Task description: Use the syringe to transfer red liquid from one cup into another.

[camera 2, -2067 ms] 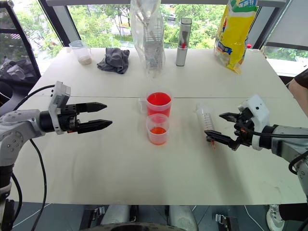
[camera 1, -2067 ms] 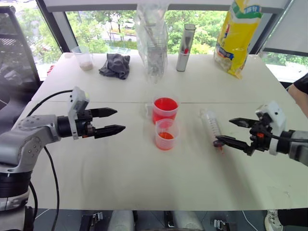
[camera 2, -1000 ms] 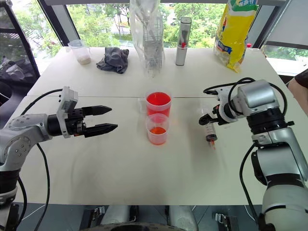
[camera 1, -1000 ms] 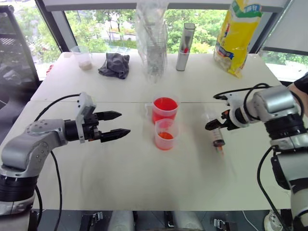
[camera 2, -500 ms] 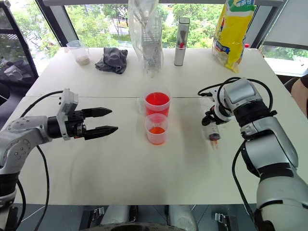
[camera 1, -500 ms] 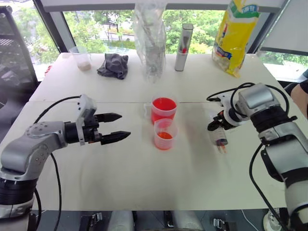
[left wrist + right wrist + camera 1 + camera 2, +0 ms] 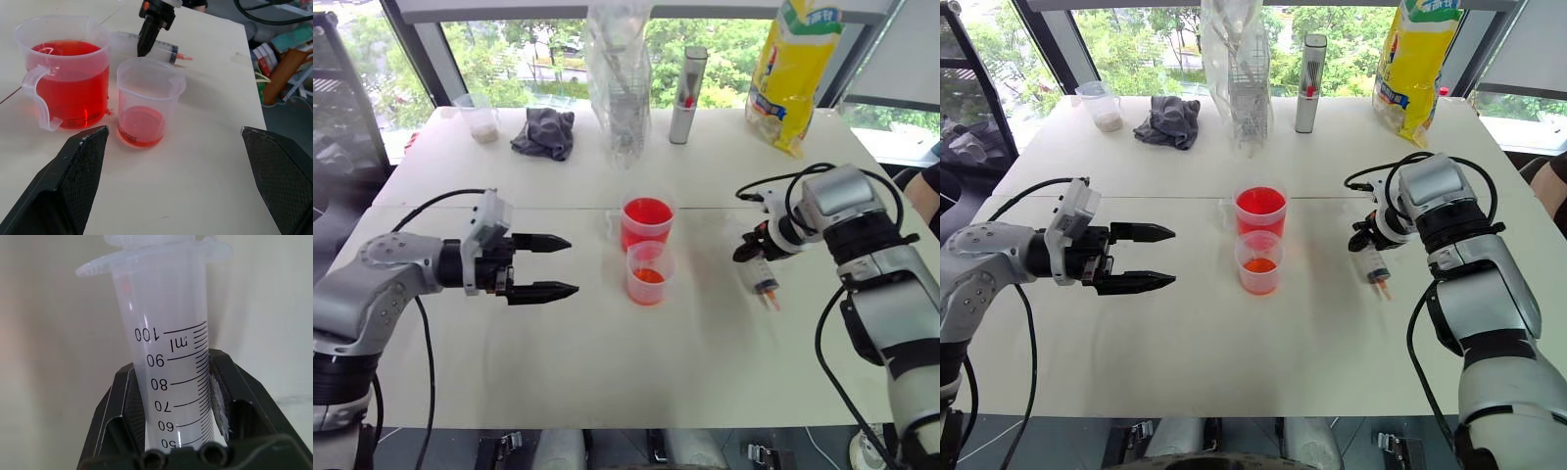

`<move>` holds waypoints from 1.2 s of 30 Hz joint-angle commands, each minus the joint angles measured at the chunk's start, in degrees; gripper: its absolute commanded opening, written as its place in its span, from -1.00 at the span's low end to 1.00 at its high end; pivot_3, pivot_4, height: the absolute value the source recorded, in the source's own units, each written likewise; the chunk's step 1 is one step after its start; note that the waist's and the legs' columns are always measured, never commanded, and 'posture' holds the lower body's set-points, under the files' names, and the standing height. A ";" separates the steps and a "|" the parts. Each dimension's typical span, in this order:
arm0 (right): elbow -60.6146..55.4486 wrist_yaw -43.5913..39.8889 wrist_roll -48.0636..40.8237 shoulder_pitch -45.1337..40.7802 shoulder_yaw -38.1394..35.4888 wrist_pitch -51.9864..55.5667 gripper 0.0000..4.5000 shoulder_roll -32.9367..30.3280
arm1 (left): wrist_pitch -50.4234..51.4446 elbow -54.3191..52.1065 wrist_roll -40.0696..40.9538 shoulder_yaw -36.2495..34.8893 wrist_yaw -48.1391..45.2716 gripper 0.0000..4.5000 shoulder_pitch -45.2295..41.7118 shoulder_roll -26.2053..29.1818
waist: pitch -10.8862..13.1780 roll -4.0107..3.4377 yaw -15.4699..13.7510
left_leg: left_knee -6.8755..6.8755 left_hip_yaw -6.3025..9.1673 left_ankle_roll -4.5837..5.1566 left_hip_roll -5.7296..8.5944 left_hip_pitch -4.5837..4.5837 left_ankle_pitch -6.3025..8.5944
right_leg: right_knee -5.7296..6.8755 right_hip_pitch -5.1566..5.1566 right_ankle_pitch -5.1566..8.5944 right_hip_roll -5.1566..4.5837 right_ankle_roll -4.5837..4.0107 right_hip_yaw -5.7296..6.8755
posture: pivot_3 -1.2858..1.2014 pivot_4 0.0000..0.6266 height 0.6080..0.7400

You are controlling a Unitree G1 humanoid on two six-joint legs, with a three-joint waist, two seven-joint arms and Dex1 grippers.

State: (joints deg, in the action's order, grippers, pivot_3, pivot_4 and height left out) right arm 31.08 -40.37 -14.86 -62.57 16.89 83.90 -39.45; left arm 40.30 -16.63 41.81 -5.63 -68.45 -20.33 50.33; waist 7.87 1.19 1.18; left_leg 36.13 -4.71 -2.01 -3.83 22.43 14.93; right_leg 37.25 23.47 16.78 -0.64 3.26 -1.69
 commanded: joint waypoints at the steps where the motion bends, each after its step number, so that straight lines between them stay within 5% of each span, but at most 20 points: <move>1: -12.88 4.04 -1.58 -1.76 -13.28 -8.85 -0.37 -0.12 | -1.75 0.59 -0.59 -0.85 0.08 1.00 -1.18 -0.02 | 0.03 -0.06 -0.03 | -0.02 0.00 0.00 0.00 0.01 0.00 | -0.01 0.02 0.00 0.00 0.00 0.00 | 0.03 -0.52 1.00; 6: -27.00 8.22 -4.39 1.15 -22.92 -22.94 -0.37 6.86 | -2.00 2.57 -0.90 -0.88 0.83 1.00 -3.63 -0.72 | 0.02 -0.03 0.00 | -0.07 0.01 0.00 -0.01 0.00 0.00 | -0.01 0.01 0.00 0.02 0.00 0.00 | 0.03 -0.52 1.00; 14: -37.78 5.27 -9.37 7.30 -24.16 -41.89 -0.37 16.76 | -1.93 4.45 -1.49 -1.00 -0.22 1.00 -5.98 -0.13 | 0.02 -0.03 -0.22 | -0.01 0.01 0.00 -0.01 0.00 0.00 | 0.01 -0.02 0.00 -0.01 0.01 0.02 | 0.03 -0.52 1.00; 23: -35.45 4.65 -7.05 18.47 -20.43 -60.49 -0.37 23.76 | -1.05 4.45 -0.98 -2.20 0.19 1.00 -6.41 0.61 | 0.02 -0.04 0.03 | 0.01 0.02 0.00 -0.02 -0.01 0.00 | 0.02 -0.05 0.00 -0.01 0.01 0.04 | 0.03 -0.52 1.00; 36: -28.13 4.38 -3.84 25.19 -16.26 -71.00 -0.37 28.25 | -0.79 6.58 -0.84 -1.33 1.82 1.00 -12.02 -1.34 | 0.02 -0.04 -0.17 | 0.03 0.02 -0.02 -0.01 -0.04 -0.01 | 0.05 -0.07 0.00 -0.01 0.01 0.04 | 0.03 -0.52 1.00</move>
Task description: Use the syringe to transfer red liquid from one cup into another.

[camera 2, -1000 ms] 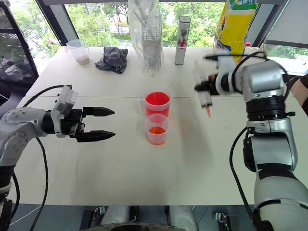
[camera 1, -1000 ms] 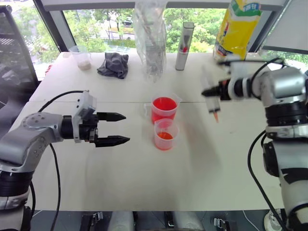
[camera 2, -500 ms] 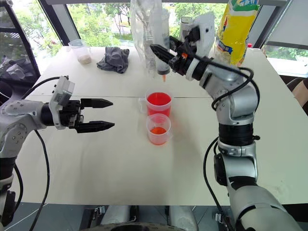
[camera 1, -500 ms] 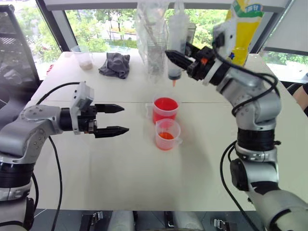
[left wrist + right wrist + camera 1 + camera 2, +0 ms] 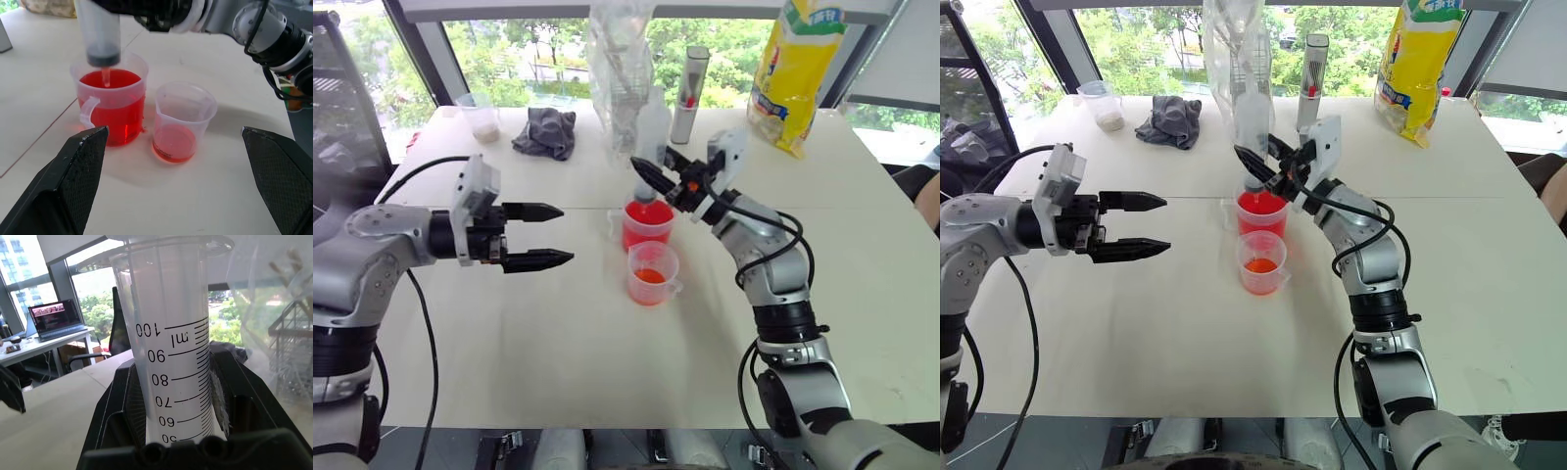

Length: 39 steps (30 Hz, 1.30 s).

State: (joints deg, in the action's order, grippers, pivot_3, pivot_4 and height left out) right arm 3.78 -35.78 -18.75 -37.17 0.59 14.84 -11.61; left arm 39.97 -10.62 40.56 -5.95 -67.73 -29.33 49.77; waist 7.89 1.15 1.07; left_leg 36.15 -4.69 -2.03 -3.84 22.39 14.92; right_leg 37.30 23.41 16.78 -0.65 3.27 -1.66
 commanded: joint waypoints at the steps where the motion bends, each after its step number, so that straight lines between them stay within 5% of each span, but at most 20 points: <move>1: -0.62 -0.23 0.07 -0.05 0.11 -2.14 -0.37 0.39 | -0.40 0.89 0.43 -0.94 1.38 1.00 -3.74 -1.24 | 0.00 0.00 -0.05 | 0.02 0.00 0.00 0.00 0.00 0.00 | 0.01 0.00 0.00 0.00 0.00 0.00 | 0.03 -0.52 1.00; 16: 1.28 -0.17 1.09 0.42 0.89 -4.30 -0.37 -0.35 | -4.50 13.61 -3.74 4.57 5.89 1.00 -23.88 -17.56 | 0.00 0.00 0.10 | 0.06 0.00 -0.03 0.02 -0.01 -0.02 | 0.01 -0.04 0.00 0.04 0.01 0.01 | 0.03 -0.52 1.00; 36: 0.48 -0.59 1.80 0.80 1.54 -4.15 -0.37 -0.36 | -9.35 24.74 -9.84 8.51 2.22 1.00 -31.25 -25.57 | 0.00 0.01 -0.05 | 0.07 -0.01 -0.04 0.02 -0.01 -0.03 | 0.01 -0.04 0.00 0.04 0.01 0.02 | 0.03 -0.52 1.00; 39: 0.36 -0.69 1.96 0.93 1.75 -4.28 -0.37 -0.42 | -10.06 26.44 -10.86 9.02 1.80 0.64 -32.14 -26.66 | 0.00 0.01 0.01 | 0.07 -0.01 -0.04 0.02 -0.01 -0.03 | 0.00 -0.04 0.00 0.04 0.01 0.02 | 0.03 -0.52 1.00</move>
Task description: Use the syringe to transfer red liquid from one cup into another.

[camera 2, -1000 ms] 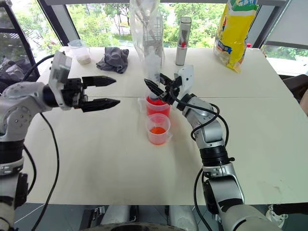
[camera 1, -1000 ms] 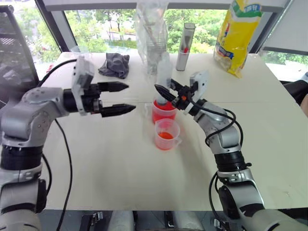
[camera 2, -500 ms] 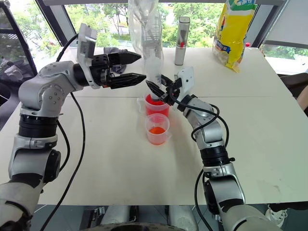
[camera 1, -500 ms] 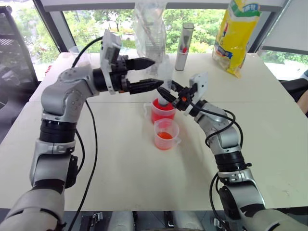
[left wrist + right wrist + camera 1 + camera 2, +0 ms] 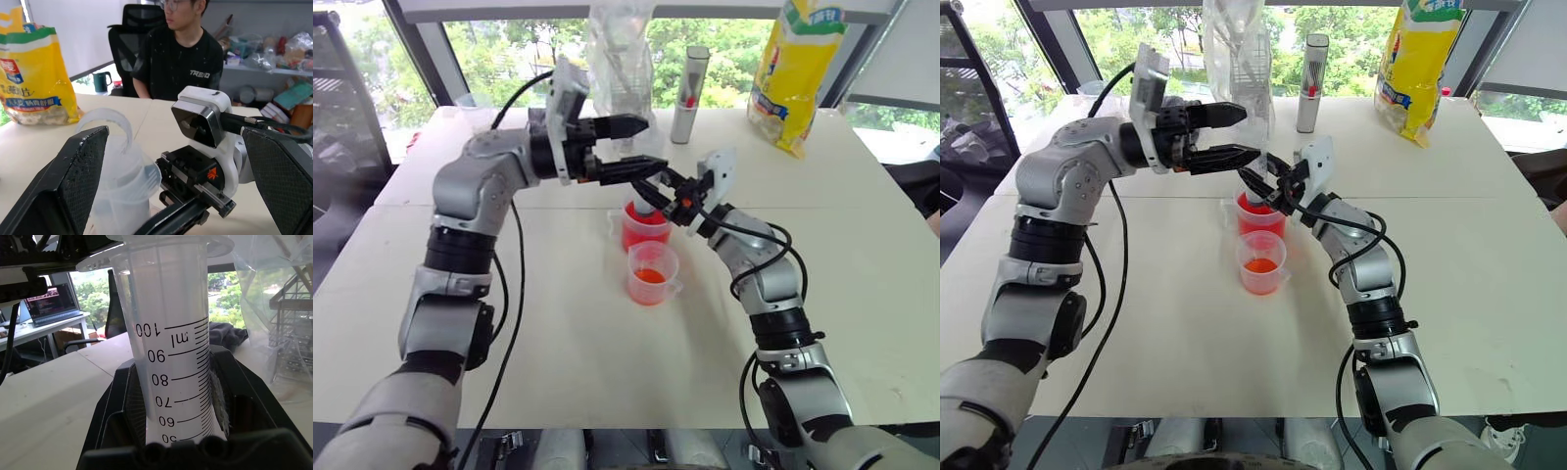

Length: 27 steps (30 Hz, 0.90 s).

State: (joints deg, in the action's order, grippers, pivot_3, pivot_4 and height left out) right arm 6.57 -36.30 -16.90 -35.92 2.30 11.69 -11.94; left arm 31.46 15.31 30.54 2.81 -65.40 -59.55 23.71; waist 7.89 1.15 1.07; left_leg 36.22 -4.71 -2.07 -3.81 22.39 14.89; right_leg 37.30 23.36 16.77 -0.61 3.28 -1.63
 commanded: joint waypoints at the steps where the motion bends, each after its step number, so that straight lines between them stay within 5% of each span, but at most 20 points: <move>1: -2.43 -0.19 0.14 -0.29 0.10 -1.19 -0.37 -0.08 | -1.80 1.07 -1.15 0.32 -0.64 0.43 -2.21 -0.93 | 0.00 0.00 0.02 | 0.00 0.01 0.00 0.00 0.00 0.00 | 0.00 0.00 0.00 0.00 0.00 0.00 | 0.03 -0.52 1.00; 8: -2.98 -0.08 0.32 0.15 0.43 -1.19 -0.37 0.04 | -2.89 3.72 -2.77 0.43 -0.84 -0.97 -3.68 -3.03 | 0.00 0.00 0.03 | 0.00 0.00 0.00 0.00 0.00 0.00 | 0.00 0.00 0.00 0.01 0.00 0.00 | 0.03 -0.52 1.00; 27: -4.08 -0.93 0.09 1.57 0.63 1.93 -0.37 -0.37 | -3.18 7.13 -2.82 -2.79 0.23 -0.99 -8.50 -5.03 | 0.00 0.00 0.07 | -0.01 0.01 0.00 0.00 0.00 0.00 | 0.01 0.00 0.00 0.01 0.00 0.01 | 0.03 -0.52 1.00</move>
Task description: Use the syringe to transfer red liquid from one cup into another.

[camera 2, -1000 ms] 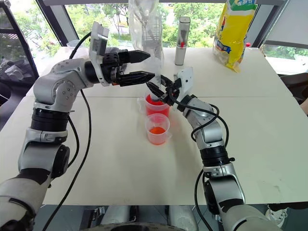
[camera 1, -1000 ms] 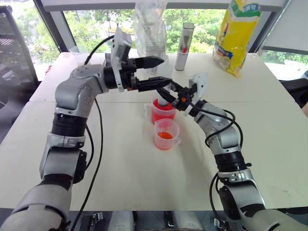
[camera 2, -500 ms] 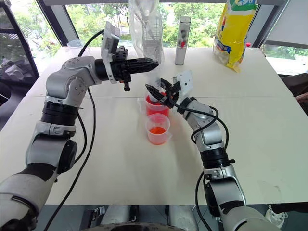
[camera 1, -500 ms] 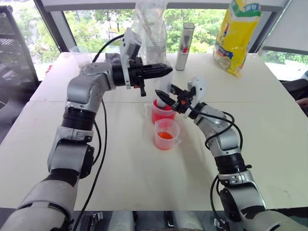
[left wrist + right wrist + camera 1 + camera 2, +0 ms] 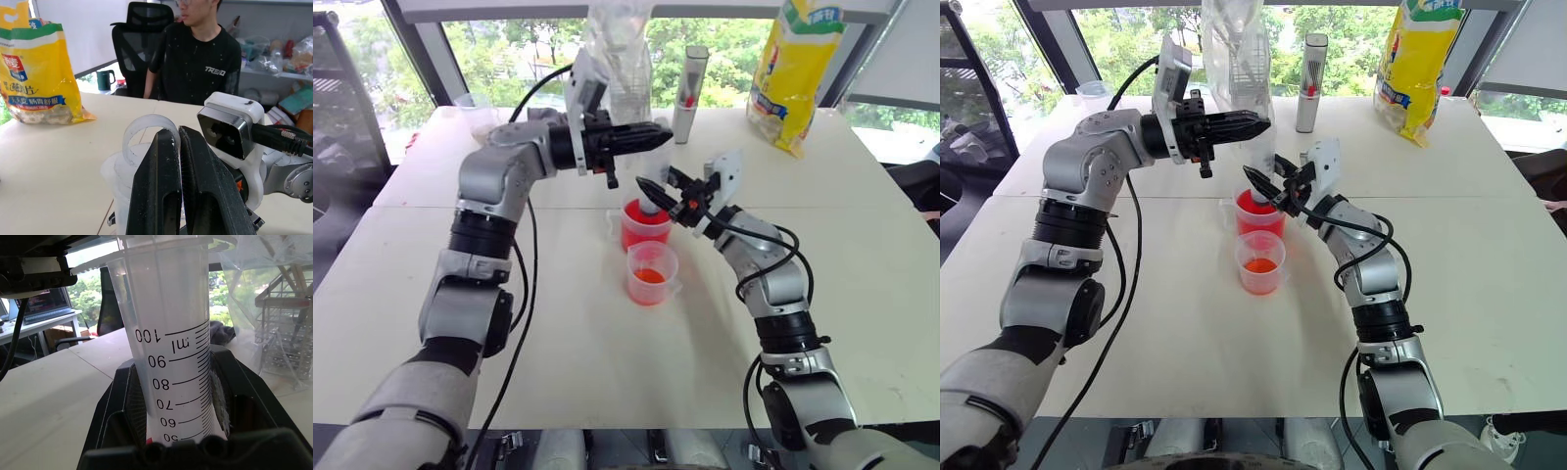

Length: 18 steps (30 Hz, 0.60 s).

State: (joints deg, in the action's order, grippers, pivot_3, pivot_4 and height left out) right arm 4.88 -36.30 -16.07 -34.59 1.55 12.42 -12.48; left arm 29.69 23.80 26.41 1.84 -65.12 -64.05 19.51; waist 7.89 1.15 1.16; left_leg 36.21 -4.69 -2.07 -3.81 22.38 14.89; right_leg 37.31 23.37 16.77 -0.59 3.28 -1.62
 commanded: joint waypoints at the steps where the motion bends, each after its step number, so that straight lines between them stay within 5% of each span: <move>1: -2.66 -1.09 -1.00 0.50 1.43 1.88 -0.37 0.17 | -1.61 -1.05 1.31 -1.98 -0.02 -0.99 -4.42 -0.88 | 0.00 0.00 -0.03 | 0.00 0.00 0.00 0.00 0.00 0.00 | 0.00 0.00 0.00 0.00 0.00 0.00 | 0.03 -0.52 1.00; 18: -3.08 -1.80 -1.24 2.78 2.18 4.11 -0.37 0.74 | -3.40 1.11 0.75 -3.05 -0.51 -0.99 -6.80 -1.32 | 0.00 0.00 -0.09 | 0.01 0.00 0.00 0.00 0.01 0.00 | -0.01 0.00 0.00 0.00 0.00 0.01 | 0.03 -0.52 1.00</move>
State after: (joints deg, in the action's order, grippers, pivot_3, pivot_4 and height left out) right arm 2.39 -36.32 -17.21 -32.65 0.71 15.86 -12.34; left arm 29.52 27.00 25.57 1.80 -66.09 -66.04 18.73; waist 7.89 1.15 1.07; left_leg 36.22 -4.70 -2.07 -3.81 22.39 14.89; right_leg 37.31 23.37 16.77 -0.59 3.29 -1.61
